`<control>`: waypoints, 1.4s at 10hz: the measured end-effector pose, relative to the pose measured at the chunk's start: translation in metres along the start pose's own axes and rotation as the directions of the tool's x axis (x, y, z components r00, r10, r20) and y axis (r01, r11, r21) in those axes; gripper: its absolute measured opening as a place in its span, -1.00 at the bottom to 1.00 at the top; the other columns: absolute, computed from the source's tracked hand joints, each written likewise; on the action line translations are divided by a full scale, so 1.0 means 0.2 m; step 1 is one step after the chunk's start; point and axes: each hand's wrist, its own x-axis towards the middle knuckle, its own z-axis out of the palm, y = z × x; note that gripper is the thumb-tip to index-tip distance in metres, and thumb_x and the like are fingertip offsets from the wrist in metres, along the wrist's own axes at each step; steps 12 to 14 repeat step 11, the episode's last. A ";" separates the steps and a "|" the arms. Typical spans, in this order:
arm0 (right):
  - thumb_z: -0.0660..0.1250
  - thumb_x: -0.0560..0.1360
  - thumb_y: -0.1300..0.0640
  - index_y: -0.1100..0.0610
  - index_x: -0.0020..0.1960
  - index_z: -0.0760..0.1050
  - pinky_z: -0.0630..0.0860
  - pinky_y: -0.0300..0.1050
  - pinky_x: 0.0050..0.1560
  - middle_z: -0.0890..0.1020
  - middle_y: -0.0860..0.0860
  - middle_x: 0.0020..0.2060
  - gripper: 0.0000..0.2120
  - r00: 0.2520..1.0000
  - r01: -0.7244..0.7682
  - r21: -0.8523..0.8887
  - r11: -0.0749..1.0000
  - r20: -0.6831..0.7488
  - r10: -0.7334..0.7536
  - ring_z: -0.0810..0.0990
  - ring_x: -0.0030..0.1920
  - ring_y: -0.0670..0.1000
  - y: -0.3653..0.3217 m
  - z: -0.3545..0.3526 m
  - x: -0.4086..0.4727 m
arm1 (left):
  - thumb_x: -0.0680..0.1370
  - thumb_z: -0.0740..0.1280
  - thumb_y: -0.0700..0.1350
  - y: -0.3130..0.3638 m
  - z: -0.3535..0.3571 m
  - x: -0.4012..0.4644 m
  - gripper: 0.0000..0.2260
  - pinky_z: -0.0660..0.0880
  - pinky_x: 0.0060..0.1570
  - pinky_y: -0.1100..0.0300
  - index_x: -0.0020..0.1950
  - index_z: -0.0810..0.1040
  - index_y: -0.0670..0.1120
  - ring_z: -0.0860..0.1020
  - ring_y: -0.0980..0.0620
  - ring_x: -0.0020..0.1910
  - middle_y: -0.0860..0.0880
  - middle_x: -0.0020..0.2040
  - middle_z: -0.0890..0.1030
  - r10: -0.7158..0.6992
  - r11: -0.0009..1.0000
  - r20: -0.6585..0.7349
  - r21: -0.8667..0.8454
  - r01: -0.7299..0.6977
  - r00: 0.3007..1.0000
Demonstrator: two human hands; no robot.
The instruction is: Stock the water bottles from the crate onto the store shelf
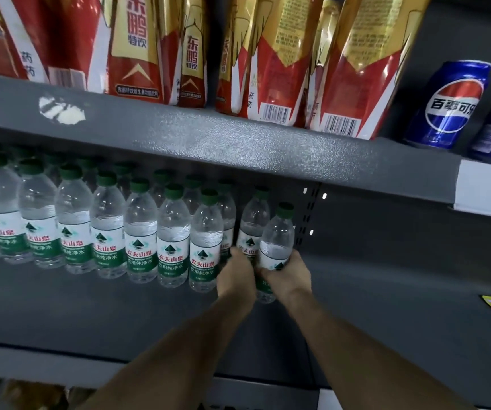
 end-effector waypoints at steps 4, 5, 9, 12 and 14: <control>0.63 0.22 0.01 0.00 0.19 0.44 0.44 -0.31 -0.16 0.65 -0.08 -0.01 -0.38 0.999 0.049 0.020 0.999 -0.010 -0.049 0.51 -0.18 -0.12 -0.08 0.17 -0.05 | 0.63 0.20 -0.13 -0.20 -0.14 -0.05 -0.67 0.47 0.21 0.05 0.38 0.47 -0.12 0.52 -0.15 0.30 -0.10 0.31 0.55 0.001 0.911 0.255 0.400 -0.106 0.967; 0.62 0.23 0.00 0.01 0.19 0.43 0.41 -0.37 -0.23 0.65 -0.07 0.03 -0.38 0.999 0.047 0.015 0.999 -0.002 -0.047 0.50 -0.15 -0.11 -0.09 0.20 -0.04 | 0.59 0.25 -0.11 -0.20 -0.15 -0.04 -0.67 0.48 0.20 0.06 0.35 0.49 -0.09 0.54 -0.11 0.28 -0.07 0.29 0.58 0.006 0.918 0.220 0.386 -0.093 0.975; 0.63 0.19 -0.12 0.01 0.09 0.30 0.35 -0.32 -0.36 0.61 -0.02 0.07 -0.34 0.995 -0.044 0.034 0.998 0.086 0.041 0.51 -0.11 -0.05 -0.09 0.24 -0.05 | 0.60 0.25 -0.11 -0.22 -0.17 -0.08 -0.66 0.49 0.18 0.06 0.35 0.48 -0.19 0.54 -0.14 0.29 -0.13 0.30 0.56 0.011 0.838 0.288 0.521 -0.166 0.958; 0.64 0.21 -0.08 0.15 0.19 0.36 0.50 -0.15 -0.02 0.55 0.06 0.16 -0.28 0.993 -0.069 0.029 0.997 0.095 0.066 0.57 0.12 0.04 -0.03 0.20 -0.21 | 0.59 0.25 -0.12 -0.28 -0.33 -0.20 -0.74 0.49 0.12 0.04 0.25 0.55 -0.12 0.56 -0.16 0.23 -0.13 0.23 0.59 0.067 0.885 0.214 0.438 -0.157 0.975; 0.64 0.21 -0.08 0.15 0.19 0.36 0.50 -0.15 -0.02 0.55 0.06 0.16 -0.28 0.993 -0.069 0.029 0.997 0.095 0.066 0.57 0.12 0.04 -0.03 0.20 -0.21 | 0.59 0.25 -0.12 -0.28 -0.33 -0.20 -0.74 0.49 0.12 0.04 0.25 0.55 -0.12 0.56 -0.16 0.23 -0.13 0.23 0.59 0.067 0.885 0.214 0.438 -0.157 0.975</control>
